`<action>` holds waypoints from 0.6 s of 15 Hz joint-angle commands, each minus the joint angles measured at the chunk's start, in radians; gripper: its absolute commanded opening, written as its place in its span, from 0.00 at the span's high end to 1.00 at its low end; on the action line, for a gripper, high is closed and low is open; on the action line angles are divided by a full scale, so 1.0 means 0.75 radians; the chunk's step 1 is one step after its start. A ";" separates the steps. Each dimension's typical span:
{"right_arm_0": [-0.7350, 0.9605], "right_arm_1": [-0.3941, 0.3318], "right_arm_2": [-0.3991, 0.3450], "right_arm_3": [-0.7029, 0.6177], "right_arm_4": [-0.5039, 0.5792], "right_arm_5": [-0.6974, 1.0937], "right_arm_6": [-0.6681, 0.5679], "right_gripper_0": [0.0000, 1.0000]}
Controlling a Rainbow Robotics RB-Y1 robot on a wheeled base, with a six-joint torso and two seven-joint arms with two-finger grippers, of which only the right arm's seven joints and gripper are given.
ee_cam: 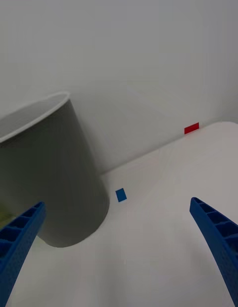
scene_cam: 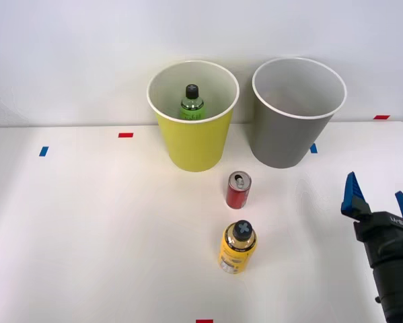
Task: Put cans in the gray bin, plastic bottles in the light green bin
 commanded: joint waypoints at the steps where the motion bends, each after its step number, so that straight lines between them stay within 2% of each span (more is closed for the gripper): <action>1: 0.095 0.007 0.010 0.000 0.030 -0.052 0.033 0.00; 3: 0.136 0.013 0.016 0.002 0.057 -0.078 0.078 0.00; 5: 0.174 0.032 0.022 0.023 0.073 -0.154 0.270 0.00; 9: 0.117 0.032 0.084 0.227 0.100 -0.436 0.446 0.00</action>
